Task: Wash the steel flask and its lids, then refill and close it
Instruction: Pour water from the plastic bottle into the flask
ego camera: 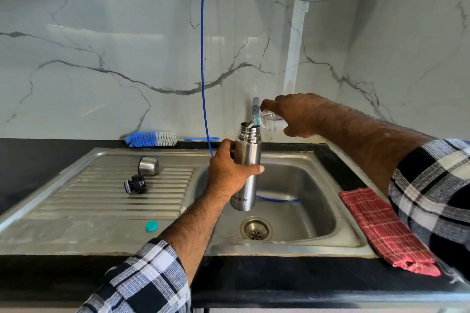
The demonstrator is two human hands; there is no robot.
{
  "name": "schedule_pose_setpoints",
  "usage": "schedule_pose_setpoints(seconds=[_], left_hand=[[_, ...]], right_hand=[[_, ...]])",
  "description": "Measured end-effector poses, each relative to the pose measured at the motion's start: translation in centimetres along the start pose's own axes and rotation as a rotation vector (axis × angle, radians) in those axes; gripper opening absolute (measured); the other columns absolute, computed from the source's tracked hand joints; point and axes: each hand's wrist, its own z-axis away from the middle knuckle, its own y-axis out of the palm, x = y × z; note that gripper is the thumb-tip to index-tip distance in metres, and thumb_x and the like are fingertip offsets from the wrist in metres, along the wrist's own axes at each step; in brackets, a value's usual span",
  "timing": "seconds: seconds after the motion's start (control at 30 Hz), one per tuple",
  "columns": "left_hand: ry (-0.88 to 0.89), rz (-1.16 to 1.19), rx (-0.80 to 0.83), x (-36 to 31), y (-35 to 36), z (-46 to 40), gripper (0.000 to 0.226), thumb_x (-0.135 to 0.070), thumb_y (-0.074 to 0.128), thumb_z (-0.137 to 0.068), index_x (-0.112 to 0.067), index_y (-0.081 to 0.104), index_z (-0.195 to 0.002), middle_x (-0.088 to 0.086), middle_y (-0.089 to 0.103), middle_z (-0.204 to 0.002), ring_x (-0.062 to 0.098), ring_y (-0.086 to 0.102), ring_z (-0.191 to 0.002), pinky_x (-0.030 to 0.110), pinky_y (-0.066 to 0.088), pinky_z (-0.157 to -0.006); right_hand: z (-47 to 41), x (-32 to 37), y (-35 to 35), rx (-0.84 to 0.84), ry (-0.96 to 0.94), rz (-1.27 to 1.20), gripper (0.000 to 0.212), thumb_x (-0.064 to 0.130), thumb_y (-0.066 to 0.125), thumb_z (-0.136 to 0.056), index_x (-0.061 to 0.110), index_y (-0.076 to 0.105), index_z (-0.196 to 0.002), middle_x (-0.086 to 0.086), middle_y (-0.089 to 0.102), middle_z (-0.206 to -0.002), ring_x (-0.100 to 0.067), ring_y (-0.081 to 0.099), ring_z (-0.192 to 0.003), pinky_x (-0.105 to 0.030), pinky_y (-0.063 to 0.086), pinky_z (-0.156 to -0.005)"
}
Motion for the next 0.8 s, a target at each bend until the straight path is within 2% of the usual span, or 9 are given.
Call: schedule_pose_setpoints(seconds=[0.23, 0.4, 0.8], left_hand=[[0.002, 0.003, 0.002, 0.06, 0.00, 0.10, 0.073, -0.040, 0.102, -0.058, -0.026, 0.056, -0.113, -0.012, 0.066, -0.103, 0.008, 0.065, -0.090, 0.036, 0.060, -0.081], [-0.003, 0.001, -0.005, 0.19, -0.05, 0.08, 0.073, -0.041, 0.103, -0.056, -0.026, 0.056, -0.110, -0.010, 0.069, -0.103, 0.008, 0.066, -0.091, 0.035, 0.060, -0.080], [0.007, -0.004, -0.005, 0.37, -0.14, 0.27, 0.074, -0.041, 0.102, -0.057, -0.027, 0.056, -0.113, -0.010, 0.068, -0.106, 0.011, 0.066, -0.093, 0.034, 0.058, -0.080]], right_hand=[[0.24, 0.13, -0.34, -0.001, -0.016, 0.011, 0.097, 0.011, 0.075, -0.090, 0.034, 0.019, -0.165, -0.003, 0.060, -0.133, -0.022, 0.062, -0.098, -0.033, 0.055, -0.074], [0.24, 0.08, -0.46, -0.009, -0.031, 0.020, 0.095, 0.009, 0.075, -0.088, 0.035, 0.021, -0.163, -0.003, 0.061, -0.126, -0.024, 0.064, -0.096, -0.039, 0.061, -0.079], [0.03, 0.43, -0.47, -0.021, -0.047, 0.055, 0.092, 0.010, 0.077, -0.089, 0.032, 0.026, -0.162, -0.006, 0.062, -0.129, -0.025, 0.065, -0.100, -0.036, 0.059, -0.078]])
